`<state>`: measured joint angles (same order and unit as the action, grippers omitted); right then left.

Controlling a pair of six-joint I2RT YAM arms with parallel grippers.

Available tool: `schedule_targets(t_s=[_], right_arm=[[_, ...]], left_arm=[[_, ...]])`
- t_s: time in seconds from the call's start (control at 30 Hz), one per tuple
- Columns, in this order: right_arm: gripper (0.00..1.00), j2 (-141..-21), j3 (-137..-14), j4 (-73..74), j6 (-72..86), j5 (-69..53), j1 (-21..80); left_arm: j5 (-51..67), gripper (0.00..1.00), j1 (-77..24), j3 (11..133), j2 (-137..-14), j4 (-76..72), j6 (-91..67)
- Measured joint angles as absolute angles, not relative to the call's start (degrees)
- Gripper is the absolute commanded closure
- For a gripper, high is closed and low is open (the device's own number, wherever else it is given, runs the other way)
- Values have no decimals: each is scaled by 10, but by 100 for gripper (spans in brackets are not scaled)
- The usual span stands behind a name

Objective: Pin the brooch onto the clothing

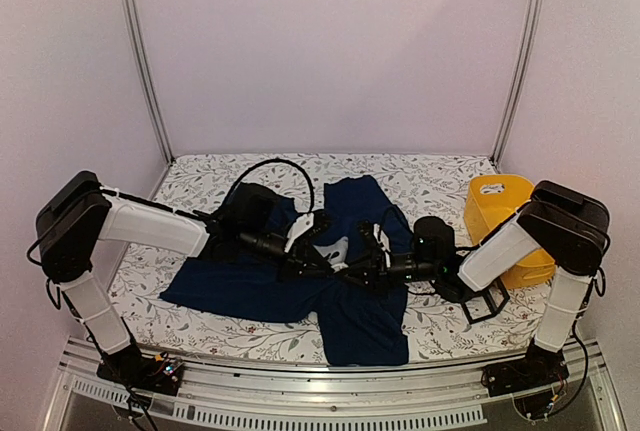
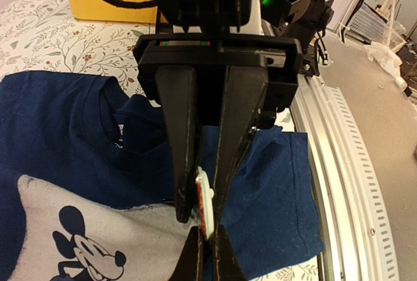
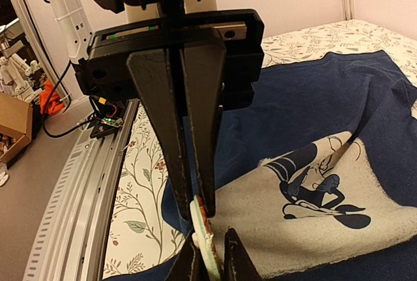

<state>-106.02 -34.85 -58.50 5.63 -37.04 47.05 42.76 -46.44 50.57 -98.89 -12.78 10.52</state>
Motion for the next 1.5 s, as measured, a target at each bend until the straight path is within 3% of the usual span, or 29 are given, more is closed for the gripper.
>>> schedule_targets(t_s=[0.2, 0.87, 1.3, 1.37, 1.5], right_arm=[[94, -1069, -349, -601, 86, -394, 464], [85, -1057, -301, -667, 133, -366, 454], [67, -1024, -286, -630, 117, -365, 435], [64, -1007, -286, -604, 116, -361, 426], [62, -963, -288, -536, 110, -314, 409]], left_arm=[[425, 100, -465, 506, -989, -128, 110], [397, 100, -478, 505, -976, -128, 120], [375, 100, -480, 505, -976, -112, 129], [346, 93, -486, 505, -976, -101, 139], [271, 67, -527, 507, -972, -63, 168]])
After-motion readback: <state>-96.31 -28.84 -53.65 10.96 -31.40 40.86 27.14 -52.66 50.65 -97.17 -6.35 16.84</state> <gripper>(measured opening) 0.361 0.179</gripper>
